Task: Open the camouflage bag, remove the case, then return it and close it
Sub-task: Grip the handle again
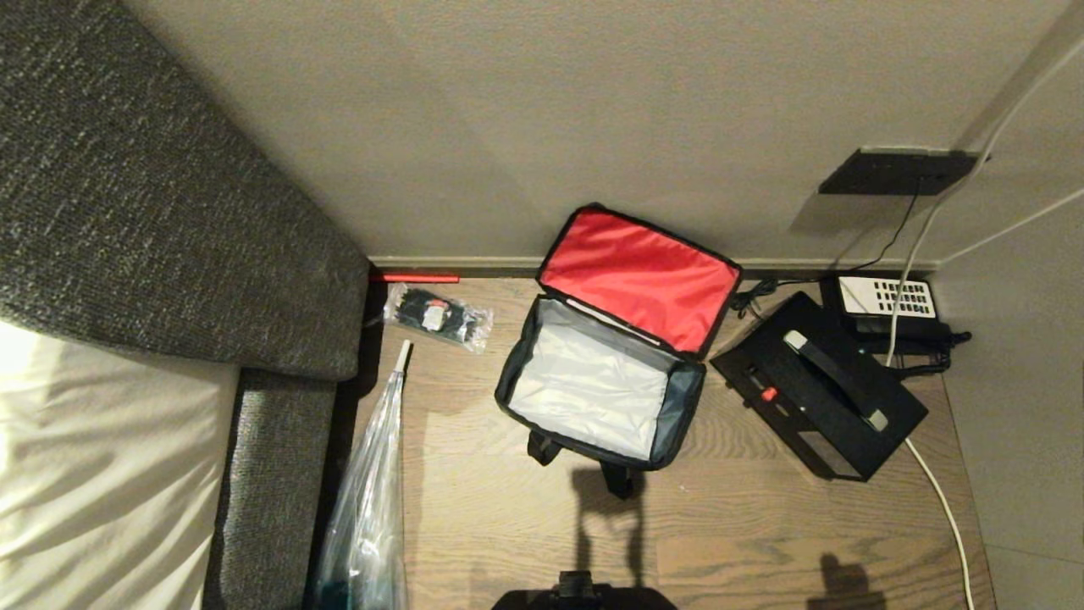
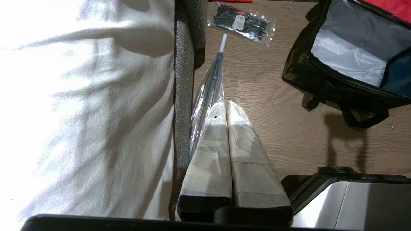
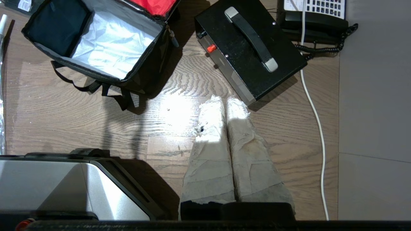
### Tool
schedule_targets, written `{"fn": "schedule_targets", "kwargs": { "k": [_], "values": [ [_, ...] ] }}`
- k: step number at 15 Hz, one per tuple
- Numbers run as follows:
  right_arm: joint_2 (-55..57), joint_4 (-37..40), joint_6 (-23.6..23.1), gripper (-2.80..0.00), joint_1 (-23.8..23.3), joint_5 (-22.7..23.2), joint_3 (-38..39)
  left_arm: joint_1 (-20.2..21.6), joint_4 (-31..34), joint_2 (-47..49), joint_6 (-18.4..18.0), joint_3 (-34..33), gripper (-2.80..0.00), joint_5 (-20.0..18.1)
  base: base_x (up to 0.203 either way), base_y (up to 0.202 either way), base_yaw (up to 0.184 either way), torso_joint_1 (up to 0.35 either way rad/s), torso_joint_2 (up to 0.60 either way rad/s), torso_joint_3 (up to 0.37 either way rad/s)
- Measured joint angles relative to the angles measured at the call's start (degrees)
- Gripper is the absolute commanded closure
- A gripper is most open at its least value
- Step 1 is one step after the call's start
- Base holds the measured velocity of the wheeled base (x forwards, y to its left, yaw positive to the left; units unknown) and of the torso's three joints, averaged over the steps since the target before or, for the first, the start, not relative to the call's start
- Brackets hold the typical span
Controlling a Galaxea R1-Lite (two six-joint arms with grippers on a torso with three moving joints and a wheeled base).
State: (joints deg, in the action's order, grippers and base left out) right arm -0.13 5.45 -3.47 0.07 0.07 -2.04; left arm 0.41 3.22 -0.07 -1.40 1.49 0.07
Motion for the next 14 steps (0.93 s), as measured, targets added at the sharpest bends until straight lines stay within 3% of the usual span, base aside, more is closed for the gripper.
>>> {"fn": "schedule_targets", "kwargs": {
  "k": [5, 7, 14],
  "values": [
    [0.0, 0.0, -0.3, 0.00, 0.0, 0.2, 0.0, 0.0, 0.0, 0.0, 0.0, 0.0, 0.00, 0.0, 0.000, 0.000, 0.000, 0.000, 0.00, 0.000],
    [0.0, 0.2, -2.9, 0.00, 0.0, 1.3, -0.1, 0.0, 0.0, 0.0, 0.0, 0.0, 0.00, 0.0, 0.000, 0.000, 0.000, 0.000, 0.00, 0.000],
    [0.0, 1.2, -0.9, 0.00, 0.0, 0.8, -1.2, 0.0, 0.0, 0.0, 0.0, 0.0, 0.00, 0.0, 0.000, 0.000, 0.000, 0.000, 0.00, 0.000]
  ]
}}
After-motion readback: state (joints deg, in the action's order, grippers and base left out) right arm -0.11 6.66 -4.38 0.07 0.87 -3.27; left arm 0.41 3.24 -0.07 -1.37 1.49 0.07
